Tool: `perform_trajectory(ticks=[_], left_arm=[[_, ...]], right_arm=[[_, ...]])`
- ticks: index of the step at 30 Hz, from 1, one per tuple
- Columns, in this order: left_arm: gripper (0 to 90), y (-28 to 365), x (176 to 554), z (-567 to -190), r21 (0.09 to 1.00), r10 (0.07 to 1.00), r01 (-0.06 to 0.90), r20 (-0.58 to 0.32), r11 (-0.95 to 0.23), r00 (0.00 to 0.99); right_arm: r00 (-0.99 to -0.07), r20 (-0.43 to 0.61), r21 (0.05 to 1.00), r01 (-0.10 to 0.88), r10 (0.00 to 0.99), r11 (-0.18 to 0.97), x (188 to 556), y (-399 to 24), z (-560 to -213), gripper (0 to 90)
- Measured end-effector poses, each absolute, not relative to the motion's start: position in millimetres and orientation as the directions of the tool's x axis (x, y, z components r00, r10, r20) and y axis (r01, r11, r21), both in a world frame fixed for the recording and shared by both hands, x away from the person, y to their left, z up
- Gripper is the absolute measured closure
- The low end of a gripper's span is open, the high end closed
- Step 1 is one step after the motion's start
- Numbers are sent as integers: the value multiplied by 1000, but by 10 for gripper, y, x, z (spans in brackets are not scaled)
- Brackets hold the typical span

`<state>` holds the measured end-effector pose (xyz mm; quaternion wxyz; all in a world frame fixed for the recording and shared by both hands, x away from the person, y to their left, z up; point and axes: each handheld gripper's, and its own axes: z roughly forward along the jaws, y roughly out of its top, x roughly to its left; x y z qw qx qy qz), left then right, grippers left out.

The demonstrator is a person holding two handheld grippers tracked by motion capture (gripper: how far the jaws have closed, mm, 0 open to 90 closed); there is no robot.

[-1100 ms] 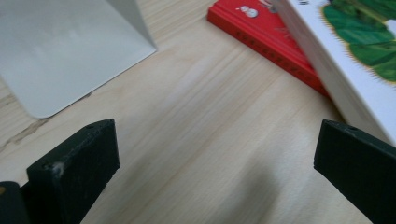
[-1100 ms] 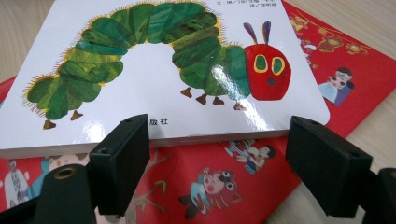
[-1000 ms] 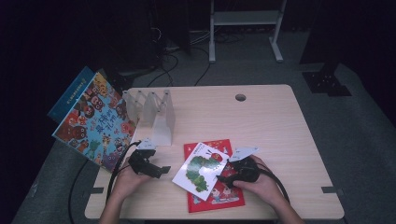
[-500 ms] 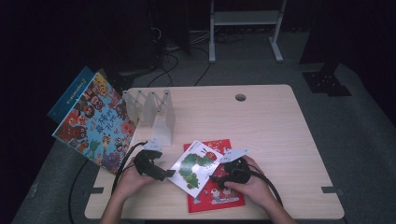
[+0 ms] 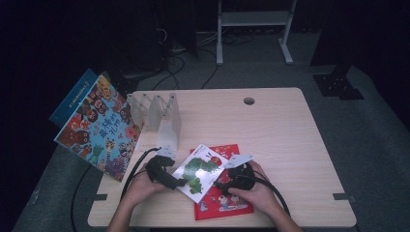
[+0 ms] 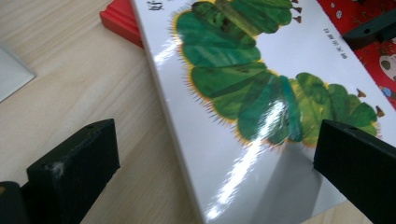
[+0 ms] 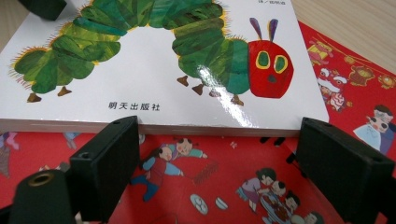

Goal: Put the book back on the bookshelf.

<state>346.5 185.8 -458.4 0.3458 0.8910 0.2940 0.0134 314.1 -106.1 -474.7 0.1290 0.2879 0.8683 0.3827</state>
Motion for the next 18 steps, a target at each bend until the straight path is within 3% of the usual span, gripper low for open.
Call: perform_trajectory(ticks=[11, 18], left_arm=[[0, 1744, 3474, -4632, 604, 499, 541, -258, -585, 828], [0, 1703, 3496, -4596, 571, 522, 571, -269, -590, 809]], right_arm=[[-792, -2, 749, 403, 611, 525, 3147, -1026, -4769, 99], [-788, -4, 758, 399, 616, 515, 3148, -1029, -4788, 72]])
